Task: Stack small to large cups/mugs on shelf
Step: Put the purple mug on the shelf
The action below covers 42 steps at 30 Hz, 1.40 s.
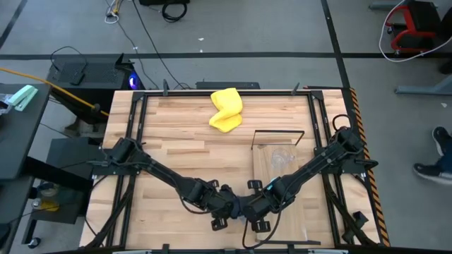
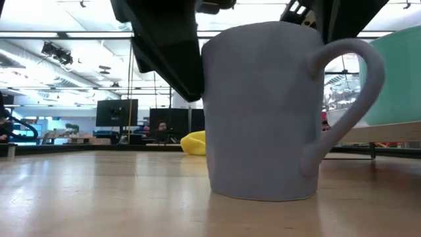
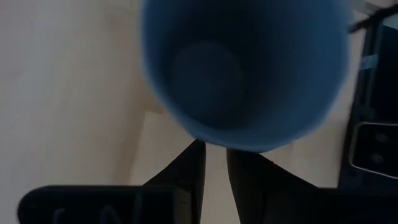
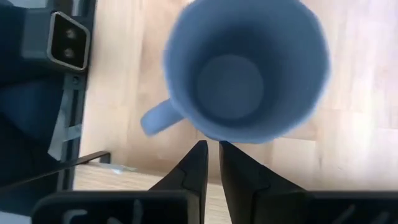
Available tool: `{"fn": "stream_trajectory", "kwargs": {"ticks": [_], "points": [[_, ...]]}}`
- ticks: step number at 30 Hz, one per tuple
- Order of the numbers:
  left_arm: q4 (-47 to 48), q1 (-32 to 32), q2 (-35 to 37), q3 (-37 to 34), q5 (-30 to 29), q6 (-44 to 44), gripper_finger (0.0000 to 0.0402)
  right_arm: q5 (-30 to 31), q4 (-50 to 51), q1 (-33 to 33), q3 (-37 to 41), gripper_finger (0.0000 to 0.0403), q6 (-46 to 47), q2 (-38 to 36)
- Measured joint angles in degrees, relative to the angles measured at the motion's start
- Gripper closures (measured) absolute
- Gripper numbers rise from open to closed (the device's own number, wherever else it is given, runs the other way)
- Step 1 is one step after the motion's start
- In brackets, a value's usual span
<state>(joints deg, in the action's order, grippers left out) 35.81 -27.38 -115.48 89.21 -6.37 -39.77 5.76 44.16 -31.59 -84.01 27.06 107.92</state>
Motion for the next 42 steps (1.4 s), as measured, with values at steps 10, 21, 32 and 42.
{"fn": "stream_trajectory", "kwargs": {"ticks": [10, 21, 32, 42], "points": [[-2.2, -1.6, 0.0, 0.0, 0.0, 0.3, 0.0335, 3.7, 2.2, 2.2, 0.1, 0.0353, -1.3, 0.2], [-1.6, -1.5, 0.0, 0.0, -0.6, 1.5, 0.0327, 3.9, 3.7, 3.1, 0.1, 0.0353, -1.6, -0.2], [6.8, -1.8, 0.1, 0.1, -1.9, -0.1, 0.0331, 6.0, 3.8, 0.9, 0.1, 0.0329, -1.5, -5.8], [25.2, 0.1, 0.1, 0.1, -11.7, -5.8, 0.0323, 3.2, -3.6, -2.2, 0.1, 0.0276, -4.3, -7.3]]}}
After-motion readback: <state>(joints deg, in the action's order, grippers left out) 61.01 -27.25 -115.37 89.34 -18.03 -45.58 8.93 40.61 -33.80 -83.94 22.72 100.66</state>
